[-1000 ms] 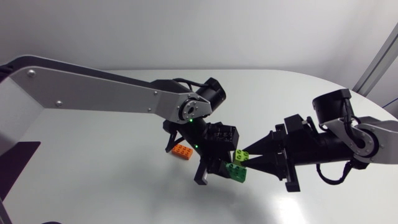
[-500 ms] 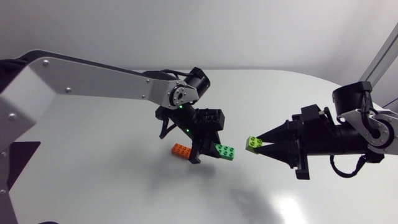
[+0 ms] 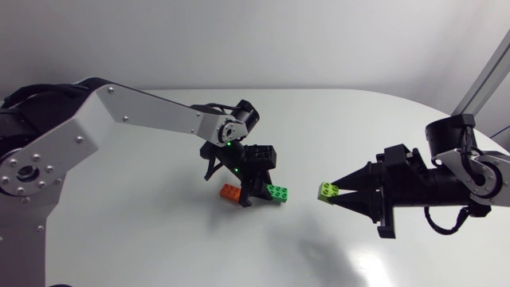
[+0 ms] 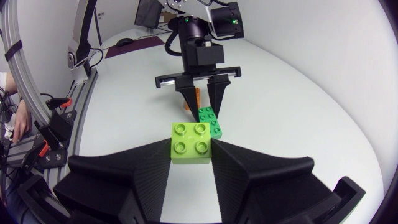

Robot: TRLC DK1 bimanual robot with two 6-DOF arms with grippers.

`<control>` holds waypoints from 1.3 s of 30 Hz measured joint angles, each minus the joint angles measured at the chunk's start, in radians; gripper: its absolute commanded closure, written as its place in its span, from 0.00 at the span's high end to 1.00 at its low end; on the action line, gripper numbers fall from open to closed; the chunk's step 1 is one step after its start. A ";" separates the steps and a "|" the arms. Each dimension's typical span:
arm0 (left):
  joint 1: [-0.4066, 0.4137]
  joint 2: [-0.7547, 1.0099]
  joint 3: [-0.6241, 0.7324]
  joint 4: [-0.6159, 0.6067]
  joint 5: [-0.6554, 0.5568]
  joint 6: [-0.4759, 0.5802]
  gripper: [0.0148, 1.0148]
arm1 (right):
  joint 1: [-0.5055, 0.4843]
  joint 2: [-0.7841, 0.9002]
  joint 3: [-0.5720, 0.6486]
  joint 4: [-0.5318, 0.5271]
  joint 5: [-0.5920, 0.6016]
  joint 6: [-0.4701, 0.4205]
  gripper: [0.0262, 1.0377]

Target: Separate the duplo bricks

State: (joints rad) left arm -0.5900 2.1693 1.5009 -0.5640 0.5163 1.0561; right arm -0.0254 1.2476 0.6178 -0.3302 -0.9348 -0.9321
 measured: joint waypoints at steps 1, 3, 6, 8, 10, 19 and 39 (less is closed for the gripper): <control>0.000 0.000 0.000 0.000 0.000 -0.001 0.27 | 0.000 -0.002 -0.003 0.000 0.000 0.000 0.22; -0.003 0.000 0.000 -0.005 0.000 -0.003 0.31 | 0.000 -0.006 -0.008 0.000 0.000 0.000 0.22; -0.016 0.000 0.000 -0.024 -0.009 -0.004 0.42 | 0.000 -0.020 -0.019 0.000 0.000 0.000 0.22; -0.027 0.000 0.000 -0.033 -0.019 -0.005 0.50 | 0.000 -0.028 -0.024 0.000 0.000 0.000 0.22; -0.035 0.000 0.001 -0.045 -0.024 -0.007 0.63 | 0.000 -0.034 -0.029 0.000 0.000 0.000 0.22; -0.045 0.000 0.028 -0.092 -0.049 -0.031 0.75 | 0.000 -0.066 -0.035 0.000 0.000 0.000 0.22; -0.031 -0.336 -0.079 -0.064 -0.071 -0.114 0.96 | 0.068 0.164 -0.035 0.188 0.129 0.026 0.22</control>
State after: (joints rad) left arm -0.6209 1.8336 1.4216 -0.6277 0.4454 0.9417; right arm 0.0422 1.4113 0.5823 -0.1417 -0.8059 -0.9058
